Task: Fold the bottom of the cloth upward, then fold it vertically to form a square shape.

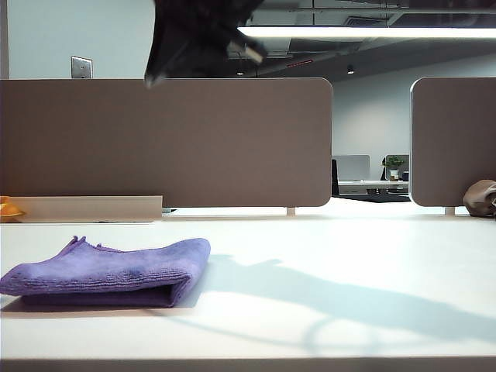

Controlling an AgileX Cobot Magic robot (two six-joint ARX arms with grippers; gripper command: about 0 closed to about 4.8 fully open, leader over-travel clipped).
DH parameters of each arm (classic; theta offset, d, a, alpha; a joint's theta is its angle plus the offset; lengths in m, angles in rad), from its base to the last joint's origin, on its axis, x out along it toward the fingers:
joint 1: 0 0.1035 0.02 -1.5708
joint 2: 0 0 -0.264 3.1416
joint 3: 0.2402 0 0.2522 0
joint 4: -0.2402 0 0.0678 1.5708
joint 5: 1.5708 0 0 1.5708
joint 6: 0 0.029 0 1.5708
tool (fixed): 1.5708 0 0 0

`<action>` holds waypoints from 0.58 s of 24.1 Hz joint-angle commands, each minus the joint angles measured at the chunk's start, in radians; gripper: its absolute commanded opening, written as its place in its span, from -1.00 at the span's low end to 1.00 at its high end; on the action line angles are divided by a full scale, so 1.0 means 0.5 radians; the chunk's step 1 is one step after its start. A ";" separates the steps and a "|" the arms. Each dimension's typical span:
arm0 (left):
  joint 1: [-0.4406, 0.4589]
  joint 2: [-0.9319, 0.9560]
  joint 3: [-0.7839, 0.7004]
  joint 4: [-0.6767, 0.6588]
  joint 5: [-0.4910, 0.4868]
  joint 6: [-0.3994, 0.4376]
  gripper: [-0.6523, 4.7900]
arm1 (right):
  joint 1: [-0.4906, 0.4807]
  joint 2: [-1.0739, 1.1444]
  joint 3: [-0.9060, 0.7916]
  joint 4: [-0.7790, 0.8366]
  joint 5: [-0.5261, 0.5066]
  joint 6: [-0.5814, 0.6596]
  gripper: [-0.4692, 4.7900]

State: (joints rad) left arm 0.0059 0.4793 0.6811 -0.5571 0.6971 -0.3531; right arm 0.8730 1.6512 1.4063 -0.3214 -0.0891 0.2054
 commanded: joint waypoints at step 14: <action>0.000 -0.500 0.005 -0.012 -0.220 0.187 -0.78 | -0.020 -1.538 -1.224 0.603 -0.041 -0.150 -0.83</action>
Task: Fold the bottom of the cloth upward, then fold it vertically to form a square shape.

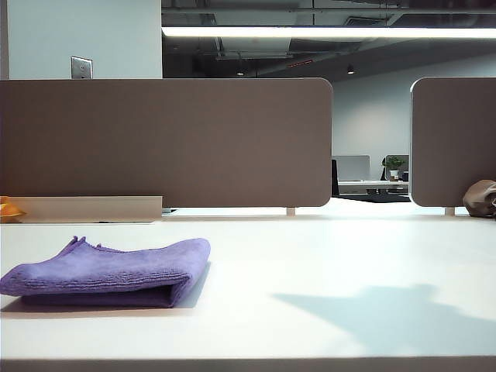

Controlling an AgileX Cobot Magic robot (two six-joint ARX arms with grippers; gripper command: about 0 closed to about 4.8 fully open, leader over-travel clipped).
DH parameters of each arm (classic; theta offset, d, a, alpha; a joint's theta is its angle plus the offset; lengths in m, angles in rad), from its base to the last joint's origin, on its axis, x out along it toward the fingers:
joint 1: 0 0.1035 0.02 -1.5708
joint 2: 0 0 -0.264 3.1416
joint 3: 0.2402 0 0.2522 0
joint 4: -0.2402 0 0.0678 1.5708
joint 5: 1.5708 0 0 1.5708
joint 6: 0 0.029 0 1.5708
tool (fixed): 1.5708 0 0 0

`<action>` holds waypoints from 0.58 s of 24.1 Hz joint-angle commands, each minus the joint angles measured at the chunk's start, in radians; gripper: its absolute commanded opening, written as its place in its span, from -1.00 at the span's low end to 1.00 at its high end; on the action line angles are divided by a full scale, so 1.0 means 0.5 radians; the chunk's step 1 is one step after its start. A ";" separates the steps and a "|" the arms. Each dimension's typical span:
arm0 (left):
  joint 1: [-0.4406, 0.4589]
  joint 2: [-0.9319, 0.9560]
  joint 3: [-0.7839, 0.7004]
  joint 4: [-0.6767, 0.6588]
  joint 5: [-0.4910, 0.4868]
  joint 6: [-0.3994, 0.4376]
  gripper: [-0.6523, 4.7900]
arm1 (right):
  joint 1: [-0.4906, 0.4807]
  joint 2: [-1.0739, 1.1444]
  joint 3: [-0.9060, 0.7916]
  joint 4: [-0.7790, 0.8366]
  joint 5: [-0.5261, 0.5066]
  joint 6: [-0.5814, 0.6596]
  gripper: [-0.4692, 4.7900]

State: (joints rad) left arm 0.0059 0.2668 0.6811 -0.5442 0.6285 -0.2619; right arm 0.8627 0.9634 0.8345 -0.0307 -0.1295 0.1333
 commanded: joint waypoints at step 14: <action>0.000 -0.351 -0.242 -0.112 -0.532 -0.014 -0.78 | 0.001 -1.035 -0.626 -0.143 0.298 -0.005 -0.83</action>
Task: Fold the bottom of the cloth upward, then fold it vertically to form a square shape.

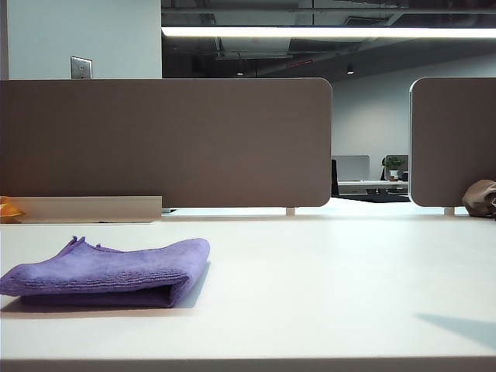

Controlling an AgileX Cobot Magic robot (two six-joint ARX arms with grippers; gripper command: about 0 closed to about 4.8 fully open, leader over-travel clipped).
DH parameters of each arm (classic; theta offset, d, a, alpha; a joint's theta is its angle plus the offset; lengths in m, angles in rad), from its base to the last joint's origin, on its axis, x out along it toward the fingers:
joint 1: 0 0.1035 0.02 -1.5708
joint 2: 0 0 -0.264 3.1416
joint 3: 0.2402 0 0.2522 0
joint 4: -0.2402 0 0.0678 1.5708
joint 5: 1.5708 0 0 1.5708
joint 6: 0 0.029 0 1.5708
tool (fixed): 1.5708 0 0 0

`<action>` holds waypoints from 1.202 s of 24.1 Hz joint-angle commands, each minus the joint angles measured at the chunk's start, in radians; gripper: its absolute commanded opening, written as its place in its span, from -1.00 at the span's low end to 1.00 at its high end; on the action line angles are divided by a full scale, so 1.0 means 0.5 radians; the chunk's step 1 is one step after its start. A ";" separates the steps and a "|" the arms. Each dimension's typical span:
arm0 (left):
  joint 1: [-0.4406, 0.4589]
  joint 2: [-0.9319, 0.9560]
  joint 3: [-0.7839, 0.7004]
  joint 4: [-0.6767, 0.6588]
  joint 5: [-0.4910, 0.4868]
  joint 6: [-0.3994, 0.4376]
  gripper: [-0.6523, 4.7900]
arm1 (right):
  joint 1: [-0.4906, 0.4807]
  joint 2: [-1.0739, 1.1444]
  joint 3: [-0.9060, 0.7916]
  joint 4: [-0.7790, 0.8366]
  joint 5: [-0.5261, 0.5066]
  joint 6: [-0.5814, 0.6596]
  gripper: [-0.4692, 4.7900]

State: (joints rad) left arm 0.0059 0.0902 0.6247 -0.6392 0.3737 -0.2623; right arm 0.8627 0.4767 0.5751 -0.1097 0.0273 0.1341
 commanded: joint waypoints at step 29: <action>-0.001 0.002 -1.032 0.916 -0.183 -0.050 -0.78 | -0.101 -0.079 -0.925 0.361 0.001 -0.172 -0.83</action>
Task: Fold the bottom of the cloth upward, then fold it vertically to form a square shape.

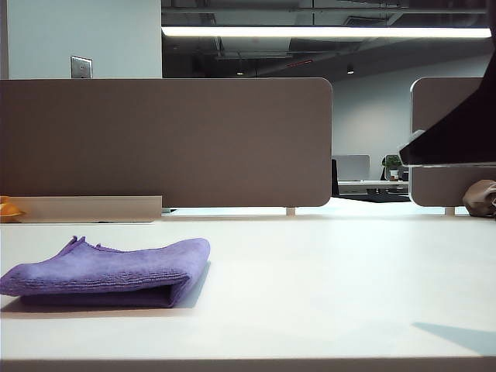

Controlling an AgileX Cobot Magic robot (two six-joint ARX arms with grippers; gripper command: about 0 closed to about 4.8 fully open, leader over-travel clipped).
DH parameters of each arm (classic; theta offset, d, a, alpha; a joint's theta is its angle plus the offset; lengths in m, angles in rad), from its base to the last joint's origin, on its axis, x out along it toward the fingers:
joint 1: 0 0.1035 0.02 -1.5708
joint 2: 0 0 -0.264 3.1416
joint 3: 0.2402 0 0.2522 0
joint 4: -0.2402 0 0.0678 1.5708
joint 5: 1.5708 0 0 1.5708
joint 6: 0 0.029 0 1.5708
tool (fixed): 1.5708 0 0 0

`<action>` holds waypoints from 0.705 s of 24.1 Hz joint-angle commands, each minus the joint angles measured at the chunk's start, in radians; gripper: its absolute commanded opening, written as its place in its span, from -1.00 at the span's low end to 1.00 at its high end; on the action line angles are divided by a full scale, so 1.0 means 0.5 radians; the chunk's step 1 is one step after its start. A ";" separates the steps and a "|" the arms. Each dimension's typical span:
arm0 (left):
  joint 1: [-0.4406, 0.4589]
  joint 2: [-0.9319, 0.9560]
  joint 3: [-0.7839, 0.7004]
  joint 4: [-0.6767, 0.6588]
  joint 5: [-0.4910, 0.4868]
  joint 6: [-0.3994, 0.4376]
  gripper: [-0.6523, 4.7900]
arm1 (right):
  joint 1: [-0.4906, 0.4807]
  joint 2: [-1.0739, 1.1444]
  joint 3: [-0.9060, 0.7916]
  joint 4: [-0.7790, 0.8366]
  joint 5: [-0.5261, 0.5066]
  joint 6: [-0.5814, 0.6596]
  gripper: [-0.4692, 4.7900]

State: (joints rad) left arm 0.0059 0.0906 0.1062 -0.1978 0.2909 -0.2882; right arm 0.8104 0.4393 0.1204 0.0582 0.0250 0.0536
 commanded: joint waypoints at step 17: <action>0.000 0.001 0.005 0.024 -0.088 0.002 -0.78 | 0.004 -0.004 -0.024 -0.018 0.002 -0.010 -0.82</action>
State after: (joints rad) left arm 0.0059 0.0906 0.1062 -0.1982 0.2501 -0.2882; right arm 0.8108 0.4385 0.1055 0.0357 0.0261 0.0517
